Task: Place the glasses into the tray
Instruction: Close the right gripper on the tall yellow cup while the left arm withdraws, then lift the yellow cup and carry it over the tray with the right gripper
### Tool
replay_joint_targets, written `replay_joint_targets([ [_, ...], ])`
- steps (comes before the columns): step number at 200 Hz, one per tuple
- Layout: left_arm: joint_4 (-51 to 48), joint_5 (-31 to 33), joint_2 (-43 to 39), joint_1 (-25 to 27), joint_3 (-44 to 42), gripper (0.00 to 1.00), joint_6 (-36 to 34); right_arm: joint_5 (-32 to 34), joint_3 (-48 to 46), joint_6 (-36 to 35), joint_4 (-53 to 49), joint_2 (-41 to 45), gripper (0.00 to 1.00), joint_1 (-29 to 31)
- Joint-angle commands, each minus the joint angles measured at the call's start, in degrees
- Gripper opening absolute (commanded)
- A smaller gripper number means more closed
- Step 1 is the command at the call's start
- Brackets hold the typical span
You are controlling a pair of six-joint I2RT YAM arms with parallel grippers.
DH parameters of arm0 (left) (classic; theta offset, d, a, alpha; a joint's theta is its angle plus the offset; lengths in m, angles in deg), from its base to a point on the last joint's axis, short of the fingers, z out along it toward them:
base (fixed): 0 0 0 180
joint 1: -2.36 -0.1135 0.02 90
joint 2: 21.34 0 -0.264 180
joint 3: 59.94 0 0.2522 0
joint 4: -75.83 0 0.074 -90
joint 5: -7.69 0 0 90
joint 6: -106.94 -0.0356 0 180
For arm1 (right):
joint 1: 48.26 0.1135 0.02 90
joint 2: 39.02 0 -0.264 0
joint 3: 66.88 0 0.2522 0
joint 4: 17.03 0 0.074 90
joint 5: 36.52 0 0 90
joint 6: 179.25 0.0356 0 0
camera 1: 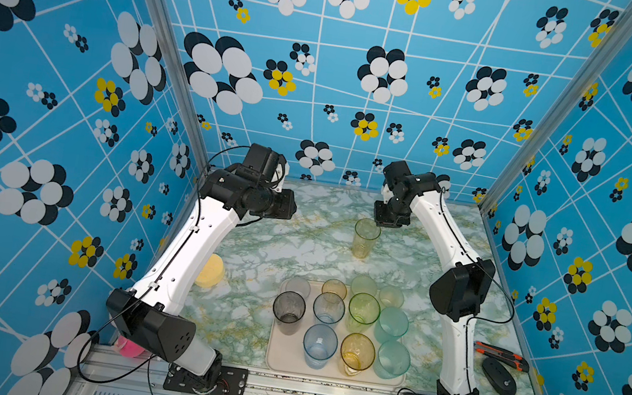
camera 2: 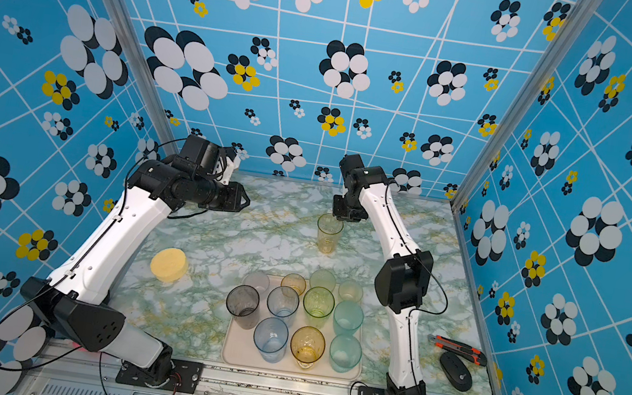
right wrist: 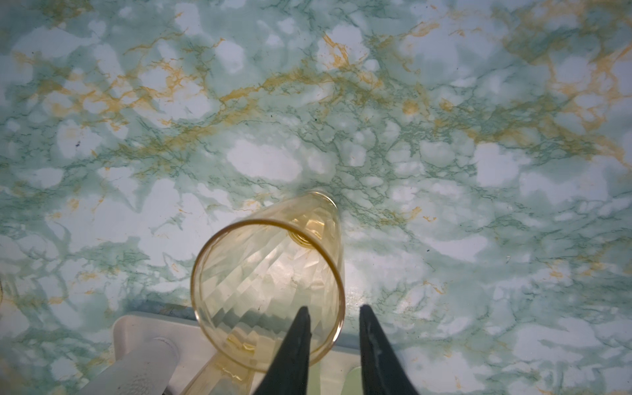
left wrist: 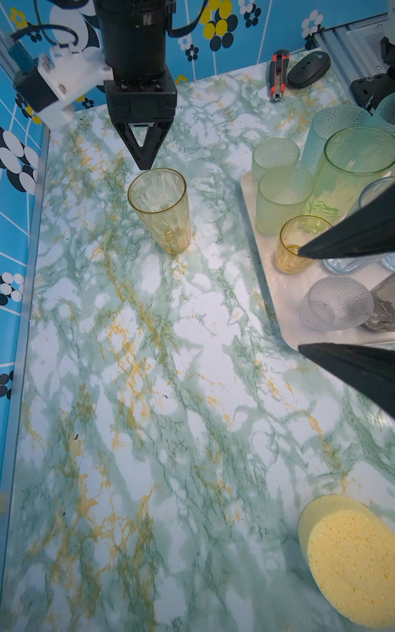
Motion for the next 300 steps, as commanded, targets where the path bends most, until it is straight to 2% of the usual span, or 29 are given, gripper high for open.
replay_joint_targets([
  [1, -0.06, -3.57, 1.75, -2.33, 2.55, 0.42, -2.74, 0.95, 4.30, 0.48, -4.52, -3.08, 0.27, 0.52],
  [46, -1.79, -6.15, 4.73, -5.79, 5.95, 0.42, -5.32, 0.76, 5.87, 1.55, -5.48, -5.94, 0.23, 1.54],
  [83, -2.50, -7.49, 5.89, -7.53, 6.98, 0.42, -6.70, 2.69, 5.72, 1.92, -5.44, -5.60, 0.07, 2.37],
  [107, -2.76, -8.15, 6.24, -8.22, 6.76, 0.42, -7.28, 5.14, 5.32, 1.50, -5.03, -3.91, 0.00, 2.90],
  [133, -2.69, -8.21, 6.31, -8.43, 6.17, 0.42, -7.52, 5.45, 0.91, 1.01, 0.35, 2.83, 0.00, 3.75],
  [171, -1.16, -6.84, 4.68, -8.40, 1.82, 0.42, -7.21, -0.21, -8.51, -2.94, 10.57, 19.13, 0.00, 6.30],
  [207, 1.25, -5.74, 1.86, -8.49, -3.25, 0.42, -6.20, -8.77, -13.19, -13.03, 10.35, 30.96, 0.00, 15.69],
  [234, 3.03, -6.24, 0.00, -9.08, -6.26, 0.42, -4.88, -14.15, -16.62, -14.34, 8.83, 37.03, 0.00, 25.18],
  [271, 2.51, -5.39, -0.77, -9.72, -5.24, 0.42, -4.41, -13.94, -20.83, -15.44, 4.25, 40.83, 0.00, 38.95],
  [300, 2.69, -5.59, -1.62, -9.72, -4.81, 0.42, -3.26, -13.60, -25.48, -15.40, 4.49, 42.34, 0.00, 45.53],
])
